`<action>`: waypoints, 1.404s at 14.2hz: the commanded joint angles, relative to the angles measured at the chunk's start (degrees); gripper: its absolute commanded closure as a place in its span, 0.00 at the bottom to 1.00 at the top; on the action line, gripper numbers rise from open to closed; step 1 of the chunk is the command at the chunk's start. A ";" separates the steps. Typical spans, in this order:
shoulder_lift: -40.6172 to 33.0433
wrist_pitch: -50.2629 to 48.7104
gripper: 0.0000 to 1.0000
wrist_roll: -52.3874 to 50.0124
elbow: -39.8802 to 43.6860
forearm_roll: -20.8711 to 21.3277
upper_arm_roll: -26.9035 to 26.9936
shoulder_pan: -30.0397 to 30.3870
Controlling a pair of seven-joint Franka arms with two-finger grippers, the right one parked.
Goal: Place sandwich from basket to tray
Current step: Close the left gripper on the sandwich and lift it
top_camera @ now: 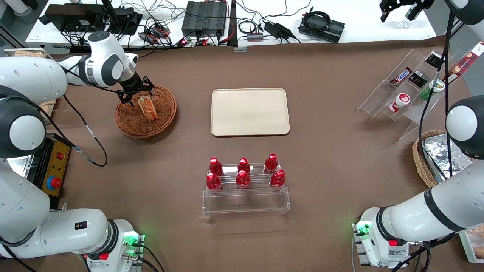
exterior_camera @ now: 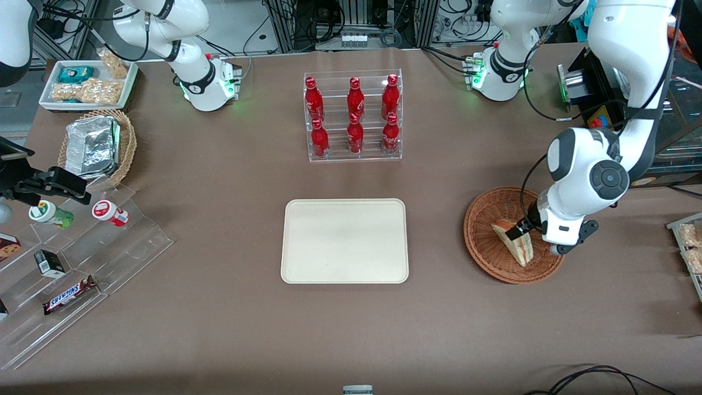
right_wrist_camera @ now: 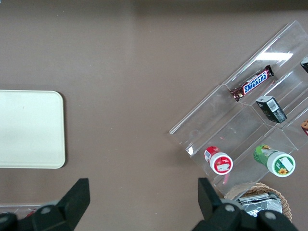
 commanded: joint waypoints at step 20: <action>0.88 -11.77 0.96 -1.98 10.80 4.35 -0.06 -16.40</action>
